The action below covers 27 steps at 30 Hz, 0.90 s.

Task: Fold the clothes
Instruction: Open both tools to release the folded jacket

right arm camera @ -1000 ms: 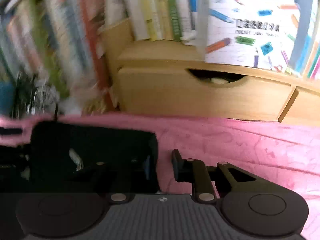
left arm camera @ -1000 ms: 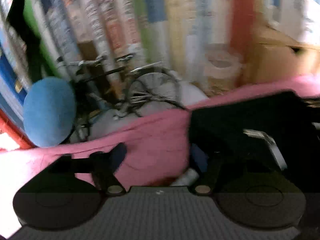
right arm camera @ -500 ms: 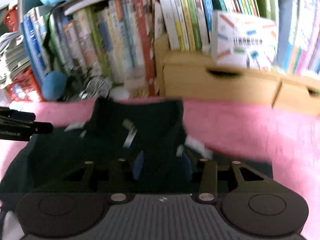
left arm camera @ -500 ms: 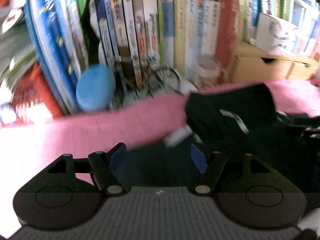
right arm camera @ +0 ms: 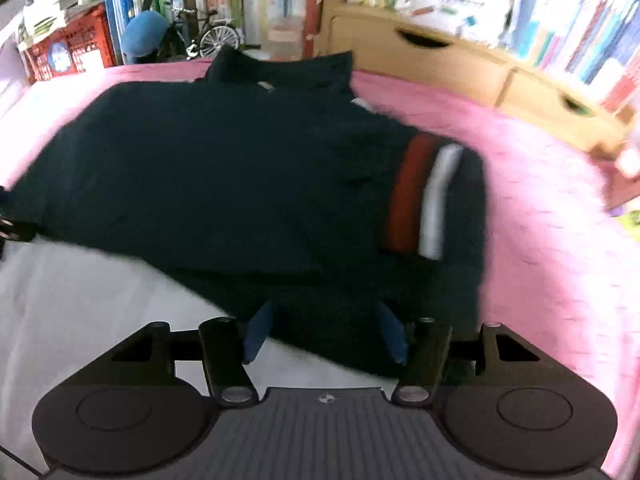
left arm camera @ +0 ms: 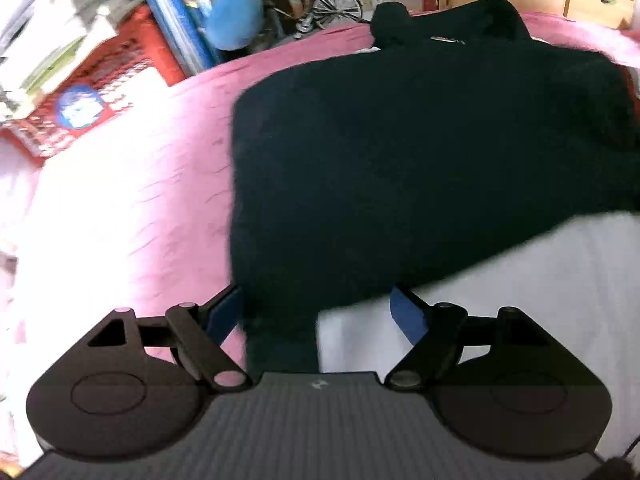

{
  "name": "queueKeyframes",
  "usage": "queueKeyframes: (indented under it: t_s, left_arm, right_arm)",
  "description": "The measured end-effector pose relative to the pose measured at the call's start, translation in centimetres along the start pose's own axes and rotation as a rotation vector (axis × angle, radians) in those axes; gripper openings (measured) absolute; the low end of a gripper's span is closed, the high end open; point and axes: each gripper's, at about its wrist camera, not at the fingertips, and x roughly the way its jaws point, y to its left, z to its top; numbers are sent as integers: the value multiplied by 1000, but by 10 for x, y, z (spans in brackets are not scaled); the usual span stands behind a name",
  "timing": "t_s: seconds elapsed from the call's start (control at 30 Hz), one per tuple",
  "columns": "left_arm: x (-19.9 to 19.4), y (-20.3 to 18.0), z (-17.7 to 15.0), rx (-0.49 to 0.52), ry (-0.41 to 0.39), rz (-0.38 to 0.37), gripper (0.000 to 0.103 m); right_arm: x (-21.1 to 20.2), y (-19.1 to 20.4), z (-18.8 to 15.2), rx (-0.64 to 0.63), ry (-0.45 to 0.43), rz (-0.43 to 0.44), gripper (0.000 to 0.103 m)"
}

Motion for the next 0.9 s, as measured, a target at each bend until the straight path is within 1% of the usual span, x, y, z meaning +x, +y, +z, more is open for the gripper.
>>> queueKeyframes:
  t_s: [0.03,0.1,0.13,0.23,0.33,0.37,0.4,0.43,0.5,0.6,0.63,0.67,0.73,0.8,0.9]
  left_arm:
    - [-10,-1,-5,-10,-11,-5,81]
    - [-29,-5,-19,-50,-18,-26,84]
    - [-36,-8,-26,-71,-7,-33,87]
    - [-38,-26,-50,-113,58,-54,87]
    - [-31,-45,-74,-115,130,-50,88]
    - [-30,-49,-82,-118,143,-46,94]
    - [-33,-48,-88,-127,143,-44,96]
    - [-33,-46,-93,-134,165,-47,99]
    - [-34,-38,-102,-159,184,-57,101]
    - [-39,-28,-115,-177,196,-71,101]
    - [-42,-25,-119,-178,198,-74,98]
    - [-48,-23,-120,-182,203,-81,96]
    - [-62,-17,-123,-190,207,-105,96]
    - [-87,-13,-128,-210,177,-144,96]
    - [-125,-10,-135,-227,128,-201,97]
  right_arm:
    - [-11,-1,-4,-11,-23,13,65]
    - [-32,0,-13,-37,-66,48,73]
    - [-42,3,-20,-58,-78,75,76]
    - [-51,24,-42,-140,-49,163,77]
    - [-53,42,-76,-223,4,205,77]
    - [-54,43,-86,-223,28,193,77]
    - [-55,44,-96,-223,52,181,78]
    - [-58,39,-106,-195,55,170,82]
    - [-65,27,-123,-128,70,142,88]
    - [-78,12,-138,-31,93,69,88]
    - [-87,11,-140,-3,87,28,87]
    - [-95,12,-140,22,74,-2,87]
    - [-123,19,-138,77,24,-38,87]
    - [-153,30,-138,118,-40,-45,88]
    - [-196,56,-138,134,-130,-46,90]
